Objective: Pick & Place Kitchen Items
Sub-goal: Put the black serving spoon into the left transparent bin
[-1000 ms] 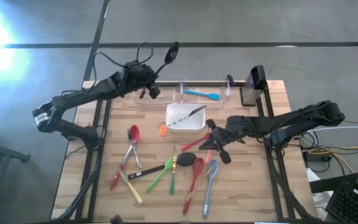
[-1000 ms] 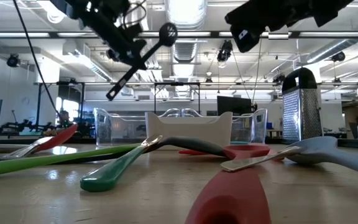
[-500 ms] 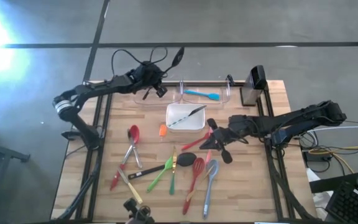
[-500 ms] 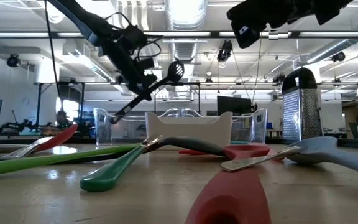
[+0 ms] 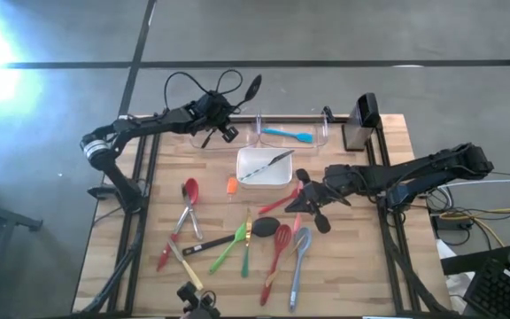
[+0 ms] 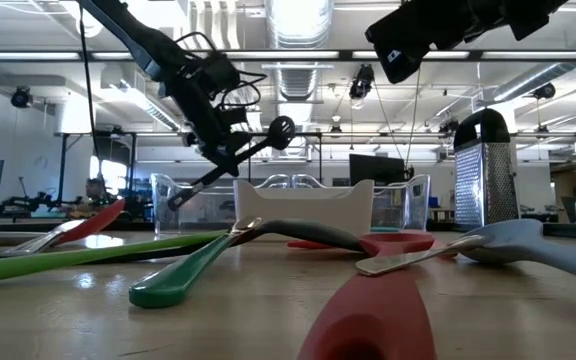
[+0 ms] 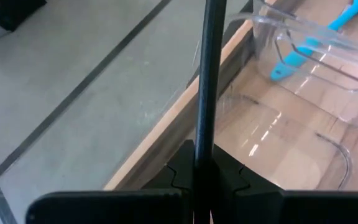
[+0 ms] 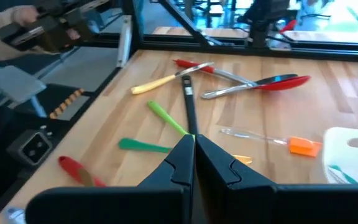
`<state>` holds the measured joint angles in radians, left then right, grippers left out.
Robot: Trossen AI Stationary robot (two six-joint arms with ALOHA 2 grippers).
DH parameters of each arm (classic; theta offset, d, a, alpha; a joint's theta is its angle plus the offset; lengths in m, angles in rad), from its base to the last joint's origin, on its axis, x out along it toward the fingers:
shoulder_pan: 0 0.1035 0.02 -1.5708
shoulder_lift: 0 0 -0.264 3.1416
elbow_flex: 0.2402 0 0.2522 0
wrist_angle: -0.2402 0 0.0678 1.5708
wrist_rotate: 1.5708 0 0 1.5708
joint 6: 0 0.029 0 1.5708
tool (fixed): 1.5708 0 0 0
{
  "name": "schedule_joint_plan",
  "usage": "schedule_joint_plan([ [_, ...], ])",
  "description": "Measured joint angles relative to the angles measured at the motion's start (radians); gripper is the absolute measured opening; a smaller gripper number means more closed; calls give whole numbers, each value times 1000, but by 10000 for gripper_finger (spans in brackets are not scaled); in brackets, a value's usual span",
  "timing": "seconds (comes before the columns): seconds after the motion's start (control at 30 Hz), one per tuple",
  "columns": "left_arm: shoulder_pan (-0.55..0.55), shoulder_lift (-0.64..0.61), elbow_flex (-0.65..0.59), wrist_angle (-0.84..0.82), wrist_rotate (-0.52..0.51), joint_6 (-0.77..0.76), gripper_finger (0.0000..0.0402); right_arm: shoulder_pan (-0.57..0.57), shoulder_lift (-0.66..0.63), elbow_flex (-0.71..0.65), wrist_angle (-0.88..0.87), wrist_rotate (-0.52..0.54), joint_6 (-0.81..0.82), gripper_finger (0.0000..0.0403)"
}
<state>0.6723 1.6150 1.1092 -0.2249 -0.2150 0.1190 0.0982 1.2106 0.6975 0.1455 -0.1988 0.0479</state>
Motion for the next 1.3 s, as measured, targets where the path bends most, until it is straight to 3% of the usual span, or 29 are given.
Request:
schedule_joint_plan([
  [0.17,1,18,-5,-4,-7,-4,21,-1,0,0,0,48,2,8],
  [1.03,22,156,5,37,-14,11,21,0,1,0,-1,54,-7,8],
  [1.3,22,155,-1,32,-4,38,108,0,2,-1,-12,54,-7,8],
])
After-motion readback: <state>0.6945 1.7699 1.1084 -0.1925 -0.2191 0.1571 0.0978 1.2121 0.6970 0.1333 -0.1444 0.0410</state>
